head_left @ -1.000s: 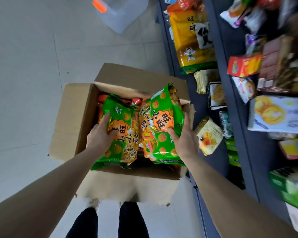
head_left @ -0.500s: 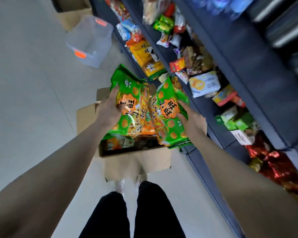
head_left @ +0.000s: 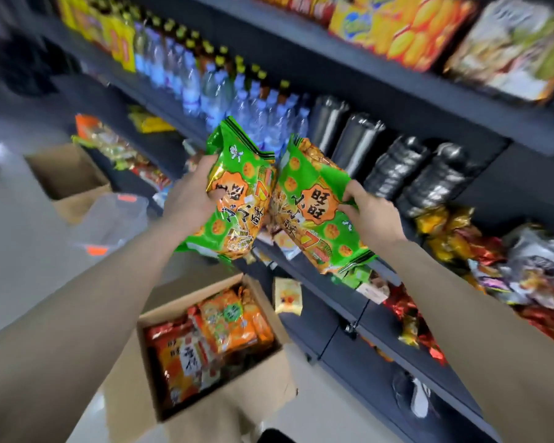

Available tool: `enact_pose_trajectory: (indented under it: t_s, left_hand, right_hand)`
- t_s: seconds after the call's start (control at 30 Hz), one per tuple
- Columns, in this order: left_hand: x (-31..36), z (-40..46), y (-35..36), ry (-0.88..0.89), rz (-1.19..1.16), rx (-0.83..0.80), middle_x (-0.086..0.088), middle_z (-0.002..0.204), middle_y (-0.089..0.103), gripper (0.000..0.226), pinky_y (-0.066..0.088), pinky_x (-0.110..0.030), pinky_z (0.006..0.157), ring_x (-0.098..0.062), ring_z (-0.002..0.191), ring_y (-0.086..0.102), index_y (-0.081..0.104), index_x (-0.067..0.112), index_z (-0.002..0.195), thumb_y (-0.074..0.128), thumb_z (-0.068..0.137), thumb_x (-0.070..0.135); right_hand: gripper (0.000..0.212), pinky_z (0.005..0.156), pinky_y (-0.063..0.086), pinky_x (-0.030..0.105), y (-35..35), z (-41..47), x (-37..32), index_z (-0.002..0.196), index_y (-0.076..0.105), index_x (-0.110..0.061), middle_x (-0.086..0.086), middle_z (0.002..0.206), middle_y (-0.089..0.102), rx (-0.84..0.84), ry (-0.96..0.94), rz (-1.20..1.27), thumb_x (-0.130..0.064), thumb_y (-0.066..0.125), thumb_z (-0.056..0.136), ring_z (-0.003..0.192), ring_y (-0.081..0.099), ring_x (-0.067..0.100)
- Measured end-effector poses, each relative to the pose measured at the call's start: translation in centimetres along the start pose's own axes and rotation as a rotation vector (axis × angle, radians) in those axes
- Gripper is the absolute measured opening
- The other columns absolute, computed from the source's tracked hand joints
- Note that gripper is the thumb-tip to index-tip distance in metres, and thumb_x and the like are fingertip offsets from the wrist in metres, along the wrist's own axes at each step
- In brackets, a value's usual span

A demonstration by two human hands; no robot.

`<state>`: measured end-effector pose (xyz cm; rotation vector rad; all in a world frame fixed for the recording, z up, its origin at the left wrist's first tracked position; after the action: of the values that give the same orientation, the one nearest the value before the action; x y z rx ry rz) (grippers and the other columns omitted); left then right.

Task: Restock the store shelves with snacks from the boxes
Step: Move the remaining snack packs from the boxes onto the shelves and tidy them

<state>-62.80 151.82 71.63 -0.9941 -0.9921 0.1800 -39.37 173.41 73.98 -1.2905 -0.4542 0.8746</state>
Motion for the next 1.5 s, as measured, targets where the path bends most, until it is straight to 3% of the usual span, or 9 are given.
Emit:
enact_pose_trajectory:
  t_s: [0.2,0.37,0.53,0.7,0.9,1.2,1.37,1.43,1.5]
  left_hand:
    - [8.5,3.9,-5.3,0.194,0.014,0.047,-0.014,0.128,0.061,0.058,0.042,-0.049,0.094,-0.042,0.116,0.055,0.03,0.039,0.142,0.063,0.095,0.032]
    - [15.5,7.3,-9.5,0.322,-0.109,0.023,-0.005,0.119,0.063,0.056,0.046,-0.044,0.092,-0.035,0.108,0.059,0.038,0.033,0.136,0.069,0.09,0.034]
    - [23.7,9.0,-12.0,0.473,-0.174,-0.013,-0.007,0.142,0.052,0.063,0.04,-0.042,0.103,-0.03,0.127,0.05,0.038,0.024,0.144,0.071,0.09,0.029]
    - [32.3,10.6,-11.5,0.628,-0.126,-0.025,-0.006,0.143,0.05,0.058,0.042,-0.041,0.1,-0.028,0.125,0.052,0.04,0.022,0.141,0.068,0.091,0.028]
    - [40.4,13.1,-8.7,0.756,0.018,-0.094,-0.001,0.124,0.063,0.037,0.047,-0.049,0.098,-0.026,0.112,0.06,0.039,0.038,0.122,0.063,0.095,0.031]
    - [47.2,16.5,-4.8,0.797,0.154,-0.194,0.014,0.111,0.067,0.028,0.049,-0.038,0.085,-0.009,0.098,0.066,0.043,0.04,0.119,0.059,0.097,0.033]
    - [48.7,17.7,-2.9,0.756,0.064,-0.222,0.016,0.109,0.07,0.024,0.053,-0.044,0.091,-0.009,0.103,0.067,0.049,0.047,0.109,0.062,0.095,0.033]
    - [49.1,17.8,-2.4,0.743,0.022,-0.217,0.015,0.113,0.069,0.025,0.052,-0.04,0.093,-0.009,0.109,0.065,0.05,0.044,0.113,0.062,0.095,0.032]
    - [49.3,17.9,-2.1,0.744,0.014,-0.188,0.015,0.118,0.066,0.027,0.048,-0.036,0.095,-0.007,0.115,0.06,0.05,0.041,0.117,0.062,0.095,0.03]
  right_hand:
    - [0.018,0.063,0.04,0.038,-12.1,1.8,1.6,0.103,0.047,-0.017,0.004,0.077,0.061,0.122,0.04,-0.147,-0.031,0.057,0.1,0.074,0.055,0.032]
    - [0.015,0.068,0.046,0.04,-23.0,2.4,5.1,0.1,0.049,-0.021,0.006,0.081,0.062,0.304,0.115,-0.106,-0.03,0.06,0.097,0.077,0.057,0.033]
    - [0.017,0.082,0.049,0.047,-32.3,2.3,9.9,0.101,0.048,-0.026,0.015,0.101,0.067,0.505,0.185,-0.12,-0.033,0.062,0.094,0.096,0.059,0.042]
    - [0.016,0.075,0.041,0.043,-38.1,2.1,15.5,0.101,0.049,-0.025,0.021,0.102,0.064,0.563,0.311,-0.249,-0.032,0.061,0.094,0.097,0.056,0.044]
    - [0.014,0.071,0.039,0.039,-40.8,1.9,23.9,0.096,0.049,-0.026,0.01,0.089,0.058,0.529,0.387,-0.362,-0.032,0.061,0.096,0.081,0.051,0.033]
    - [0.021,0.073,0.042,0.035,-39.9,8.6,36.2,0.081,0.052,-0.033,0.001,0.092,0.065,0.314,0.334,-0.239,-0.031,0.069,0.091,0.085,0.057,0.026]
    - [0.012,0.076,0.04,0.036,-37.0,14.2,40.2,0.091,0.056,-0.029,0.004,0.097,0.067,0.329,0.264,-0.276,-0.032,0.068,0.093,0.089,0.056,0.028]
    - [0.007,0.089,0.039,0.041,-35.8,16.5,41.2,0.1,0.059,-0.028,0.007,0.103,0.07,0.399,0.267,-0.336,-0.029,0.065,0.095,0.102,0.059,0.032]
    - [0.019,0.098,0.034,0.043,-34.3,18.3,42.2,0.111,0.062,-0.026,0.013,0.111,0.069,0.456,0.295,-0.389,-0.017,0.059,0.095,0.113,0.055,0.034]
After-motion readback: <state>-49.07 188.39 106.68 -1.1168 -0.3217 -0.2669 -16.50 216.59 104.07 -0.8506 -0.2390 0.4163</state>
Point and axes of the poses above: each hand's wrist, its own z-axis towards the middle knuckle, its own y-axis out of the palm, x = y × z, the point moved 2 cm from there along z, towards the middle knuckle
